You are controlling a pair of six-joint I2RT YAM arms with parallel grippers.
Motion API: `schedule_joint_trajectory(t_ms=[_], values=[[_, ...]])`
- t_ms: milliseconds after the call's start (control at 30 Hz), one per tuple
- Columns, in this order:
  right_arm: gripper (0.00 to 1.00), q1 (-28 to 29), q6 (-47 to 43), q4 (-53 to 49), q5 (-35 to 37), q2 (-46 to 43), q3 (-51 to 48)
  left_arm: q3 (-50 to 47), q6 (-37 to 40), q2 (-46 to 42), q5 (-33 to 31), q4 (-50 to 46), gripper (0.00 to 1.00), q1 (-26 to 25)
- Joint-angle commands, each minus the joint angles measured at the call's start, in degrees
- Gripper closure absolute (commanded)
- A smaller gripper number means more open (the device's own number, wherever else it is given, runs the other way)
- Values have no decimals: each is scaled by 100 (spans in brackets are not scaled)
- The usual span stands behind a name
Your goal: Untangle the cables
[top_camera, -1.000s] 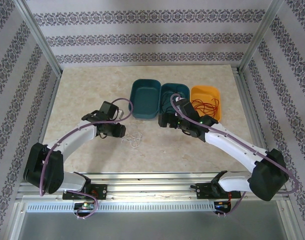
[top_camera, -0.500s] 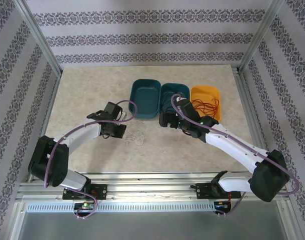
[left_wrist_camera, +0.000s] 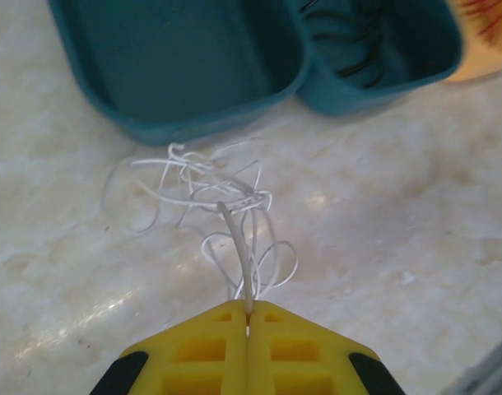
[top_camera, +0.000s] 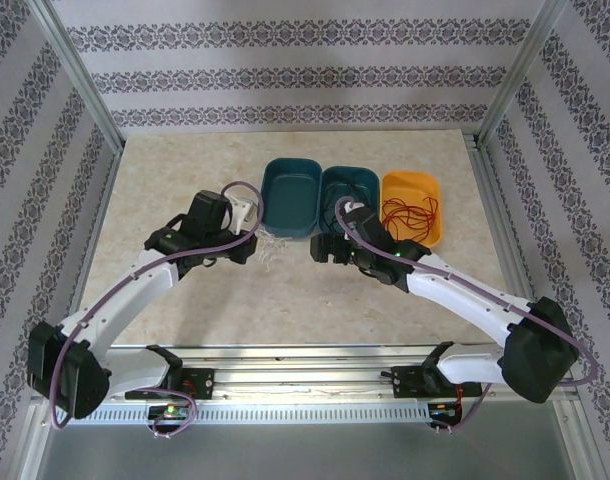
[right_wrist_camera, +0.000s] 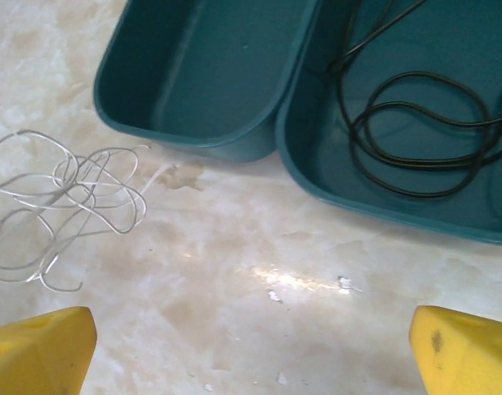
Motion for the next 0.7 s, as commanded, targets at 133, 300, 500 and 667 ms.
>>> schedule_joint_trajectory(t_ms=[133,300,500,667], values=[[14,148,202,1219,-802,-19,-450,478,-59,-347,700,-271,100,-82],[16,451,77,1780,-1003,230,-459,543,-98,-303,896,-272,100,-80],[14,725,-233,2005,-1095,736,-130,561,-30,-242,1200,-290,100,-78],[14,771,-263,2138,-1096,1125,102,564,-11,-221,1534,-289,100,-84]])
